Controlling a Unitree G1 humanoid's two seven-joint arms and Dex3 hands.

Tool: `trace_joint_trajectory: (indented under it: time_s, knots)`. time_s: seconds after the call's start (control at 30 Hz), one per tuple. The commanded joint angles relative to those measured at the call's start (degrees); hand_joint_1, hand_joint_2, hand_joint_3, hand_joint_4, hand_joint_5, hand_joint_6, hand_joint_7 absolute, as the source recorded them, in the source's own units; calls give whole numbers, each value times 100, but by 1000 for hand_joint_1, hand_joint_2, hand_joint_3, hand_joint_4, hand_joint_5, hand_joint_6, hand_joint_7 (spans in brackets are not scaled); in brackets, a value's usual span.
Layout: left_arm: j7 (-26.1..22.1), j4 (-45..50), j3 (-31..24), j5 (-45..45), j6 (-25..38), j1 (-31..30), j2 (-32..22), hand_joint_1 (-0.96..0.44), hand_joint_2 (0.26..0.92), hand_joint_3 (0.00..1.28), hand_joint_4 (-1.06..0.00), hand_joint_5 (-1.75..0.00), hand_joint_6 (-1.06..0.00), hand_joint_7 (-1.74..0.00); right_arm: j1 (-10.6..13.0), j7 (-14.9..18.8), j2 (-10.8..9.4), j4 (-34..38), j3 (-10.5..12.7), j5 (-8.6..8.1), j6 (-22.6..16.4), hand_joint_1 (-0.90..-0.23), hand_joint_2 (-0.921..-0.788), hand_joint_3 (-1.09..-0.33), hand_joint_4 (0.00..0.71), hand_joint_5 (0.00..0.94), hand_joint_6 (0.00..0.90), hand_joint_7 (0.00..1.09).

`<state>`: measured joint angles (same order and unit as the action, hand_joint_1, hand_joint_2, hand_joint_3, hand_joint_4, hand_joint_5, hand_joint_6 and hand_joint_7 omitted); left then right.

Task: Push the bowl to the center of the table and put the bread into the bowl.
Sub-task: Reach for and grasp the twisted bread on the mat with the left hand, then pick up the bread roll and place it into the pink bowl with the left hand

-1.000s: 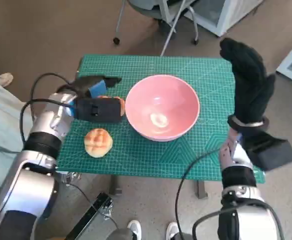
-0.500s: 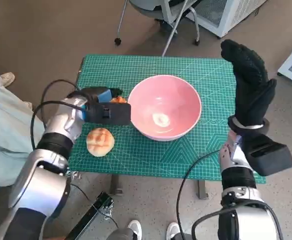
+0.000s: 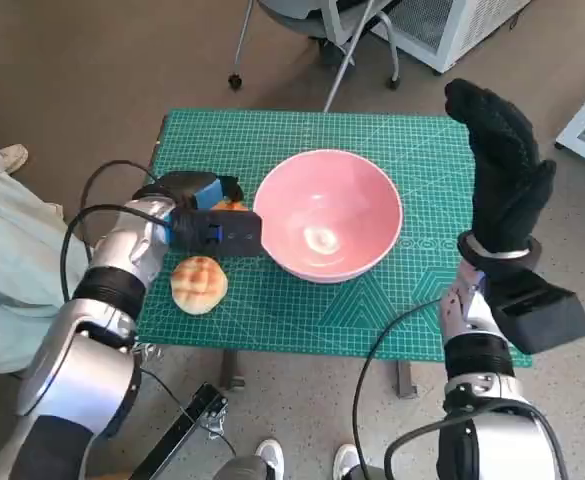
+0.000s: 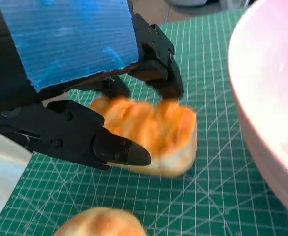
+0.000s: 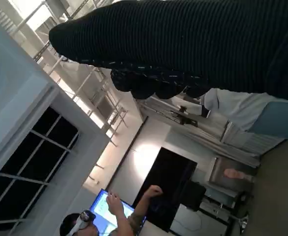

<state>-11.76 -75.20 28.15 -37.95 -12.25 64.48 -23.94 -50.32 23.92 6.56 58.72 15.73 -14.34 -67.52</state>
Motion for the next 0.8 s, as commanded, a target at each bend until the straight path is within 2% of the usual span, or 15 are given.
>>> trace_joint_trajectory:
  time_s: [0.03, 0.27, 0.47, 0.6, 0.8]
  knots:
    - [143, 136, -221, 173, -157, 288, -290, -3, 920, 93, -630, -1231, -632, -1149, 172, -5, 19, 13, 0, -49, 13, -558, -921, -708, 374, 0, 72, 789]
    - [350, 606, -619, 453, -460, 650, -503, 0, 920, 91, -643, -1271, -631, -1109, 188, 65, -8, -39, -19, -129, 60, -558, -921, -708, 372, 0, 69, 782]
    - [568, 1540, -940, 667, -907, 733, -611, 1, 920, 67, -706, -1151, -615, -1175, 213, 130, -38, -119, -49, -230, 101, -557, -921, -706, 372, 0, 67, 775]
    - [572, 2290, -1139, 862, -1042, 625, -524, 1, 920, 64, -710, -1120, -618, -1198, 224, 175, -65, -171, -60, -281, 133, -557, -921, -704, 372, 0, 67, 771]
    - [498, 2893, -1066, 870, -1203, 530, -280, 2, 920, 48, -726, -1094, -635, -1186, 236, 261, -92, -214, -76, -368, 179, -546, -921, -703, 372, 0, 66, 765]
